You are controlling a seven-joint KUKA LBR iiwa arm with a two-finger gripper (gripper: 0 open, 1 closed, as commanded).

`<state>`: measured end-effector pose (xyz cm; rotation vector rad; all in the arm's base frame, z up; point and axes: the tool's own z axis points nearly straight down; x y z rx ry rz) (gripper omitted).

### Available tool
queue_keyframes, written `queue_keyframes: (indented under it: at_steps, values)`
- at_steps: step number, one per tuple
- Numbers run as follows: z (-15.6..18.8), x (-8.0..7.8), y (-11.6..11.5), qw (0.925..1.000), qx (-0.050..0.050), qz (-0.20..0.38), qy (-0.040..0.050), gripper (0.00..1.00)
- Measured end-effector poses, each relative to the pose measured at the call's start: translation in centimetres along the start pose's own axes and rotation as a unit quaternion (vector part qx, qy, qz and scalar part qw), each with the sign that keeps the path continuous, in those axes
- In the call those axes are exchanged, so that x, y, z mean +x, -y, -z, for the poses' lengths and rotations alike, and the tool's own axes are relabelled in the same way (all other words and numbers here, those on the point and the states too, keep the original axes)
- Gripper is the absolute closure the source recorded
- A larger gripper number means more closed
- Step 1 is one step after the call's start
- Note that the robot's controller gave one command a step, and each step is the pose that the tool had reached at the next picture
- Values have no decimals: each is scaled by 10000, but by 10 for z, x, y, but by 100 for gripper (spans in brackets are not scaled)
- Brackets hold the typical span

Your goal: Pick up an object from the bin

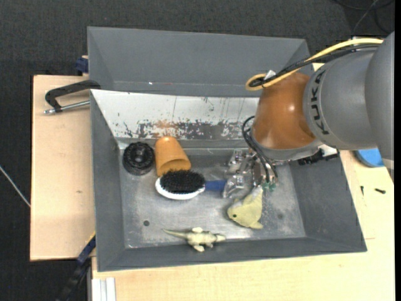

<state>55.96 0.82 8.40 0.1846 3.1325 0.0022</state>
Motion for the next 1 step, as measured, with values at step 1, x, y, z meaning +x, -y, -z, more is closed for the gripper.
queue_keyframes:
  at_steps: [1]
  values:
    - [123,23,11,9958,2,913,37,100]
